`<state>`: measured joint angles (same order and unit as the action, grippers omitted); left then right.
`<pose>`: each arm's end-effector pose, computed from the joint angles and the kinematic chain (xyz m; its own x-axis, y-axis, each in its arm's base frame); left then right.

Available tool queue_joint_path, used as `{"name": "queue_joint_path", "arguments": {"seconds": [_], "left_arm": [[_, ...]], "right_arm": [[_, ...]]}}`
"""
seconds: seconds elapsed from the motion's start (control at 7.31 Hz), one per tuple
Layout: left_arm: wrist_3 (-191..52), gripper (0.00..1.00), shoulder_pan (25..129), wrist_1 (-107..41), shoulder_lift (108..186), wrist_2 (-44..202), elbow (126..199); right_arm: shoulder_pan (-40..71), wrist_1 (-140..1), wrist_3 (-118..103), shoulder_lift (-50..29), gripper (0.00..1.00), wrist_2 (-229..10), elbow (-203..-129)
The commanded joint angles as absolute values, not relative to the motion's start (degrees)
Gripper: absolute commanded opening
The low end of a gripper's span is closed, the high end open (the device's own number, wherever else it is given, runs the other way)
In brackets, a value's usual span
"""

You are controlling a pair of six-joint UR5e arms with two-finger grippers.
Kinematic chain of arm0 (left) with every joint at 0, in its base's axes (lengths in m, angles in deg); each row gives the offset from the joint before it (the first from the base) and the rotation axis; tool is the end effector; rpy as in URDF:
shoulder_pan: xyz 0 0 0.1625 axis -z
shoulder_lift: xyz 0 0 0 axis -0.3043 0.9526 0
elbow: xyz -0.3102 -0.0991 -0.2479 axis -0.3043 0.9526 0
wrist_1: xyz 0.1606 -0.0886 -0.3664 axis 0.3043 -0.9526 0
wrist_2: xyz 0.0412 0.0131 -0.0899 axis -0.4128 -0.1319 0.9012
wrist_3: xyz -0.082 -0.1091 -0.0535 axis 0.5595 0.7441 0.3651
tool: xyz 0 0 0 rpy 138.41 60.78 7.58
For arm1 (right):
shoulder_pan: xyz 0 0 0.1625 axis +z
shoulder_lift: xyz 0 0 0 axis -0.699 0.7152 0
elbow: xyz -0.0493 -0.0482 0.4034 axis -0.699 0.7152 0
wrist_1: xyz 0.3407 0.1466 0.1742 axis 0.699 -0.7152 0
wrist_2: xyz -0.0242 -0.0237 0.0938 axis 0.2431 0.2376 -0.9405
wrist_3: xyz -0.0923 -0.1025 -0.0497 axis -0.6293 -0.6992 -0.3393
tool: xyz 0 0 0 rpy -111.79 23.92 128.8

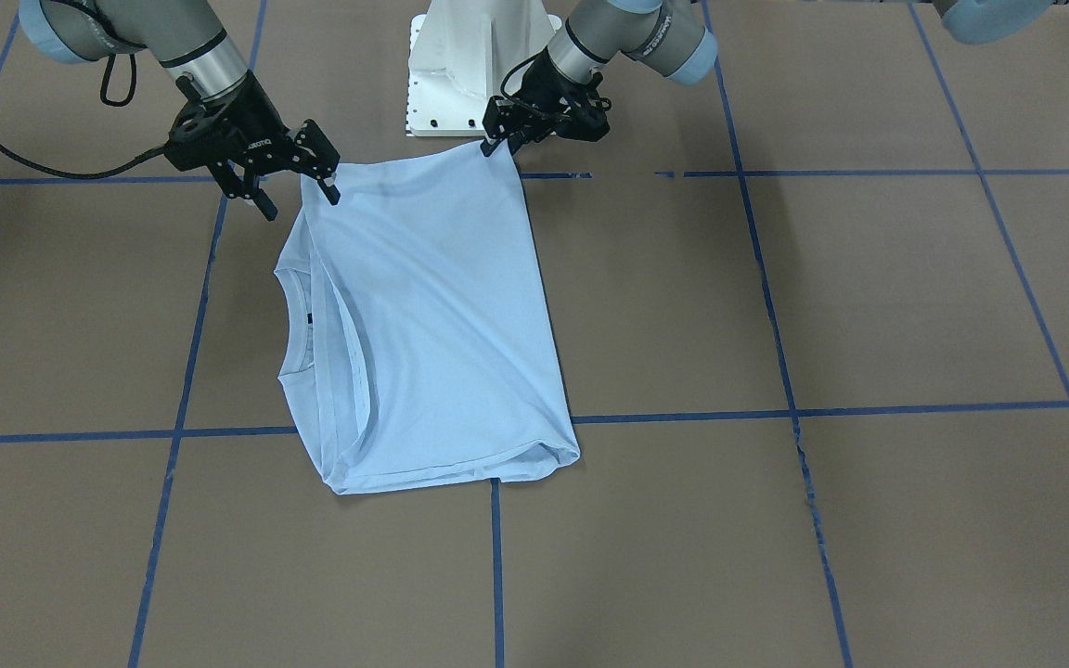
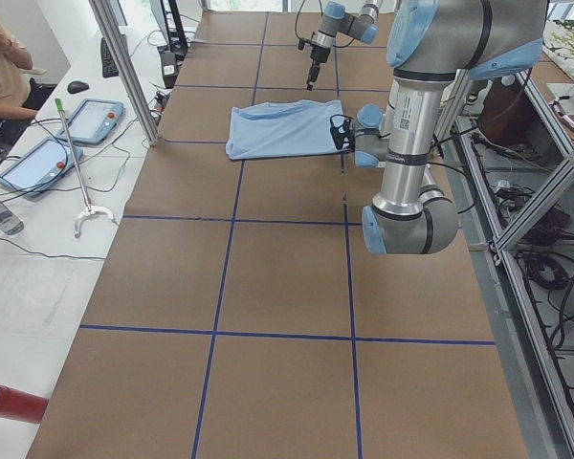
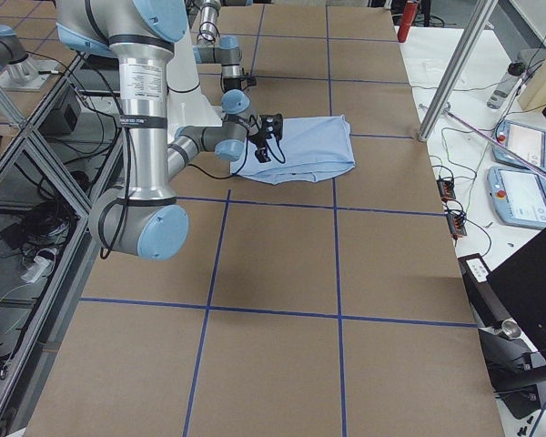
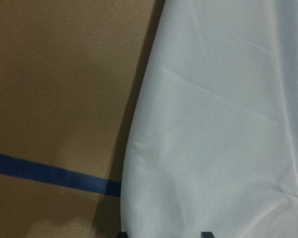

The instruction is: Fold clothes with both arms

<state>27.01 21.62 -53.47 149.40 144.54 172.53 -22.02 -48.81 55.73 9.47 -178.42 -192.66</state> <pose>0.6300 -0.1840 0.2589 0.1238 -0.3698 -0.9208 0.1736 0.9217 -0.3468 -0.4256 -0.3138 0.3524 0.4569 0.0004 0.8895 -0.2775 0.9502 0.1421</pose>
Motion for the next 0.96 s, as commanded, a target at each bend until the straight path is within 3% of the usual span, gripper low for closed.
{"name": "queue_joint_path", "arguments": {"seconds": [0.0, 0.27, 0.82], "left_arm": [[26.9, 0.0, 21.6, -53.5, 149.3, 144.6, 172.6], [26.9, 0.0, 21.8, -53.6, 149.2, 144.6, 172.7], [25.6, 0.0, 24.7, -53.4, 145.1, 148.8, 175.8]], "right_arm": [[-22.0, -49.2, 59.8, 10.0, 1.0, -178.2, -192.7], [-24.0, -49.8, 76.9, 10.9, 0.99, -178.5, -193.6], [-28.8, -50.2, 88.7, 11.3, 0.98, -177.5, -194.1]]}}
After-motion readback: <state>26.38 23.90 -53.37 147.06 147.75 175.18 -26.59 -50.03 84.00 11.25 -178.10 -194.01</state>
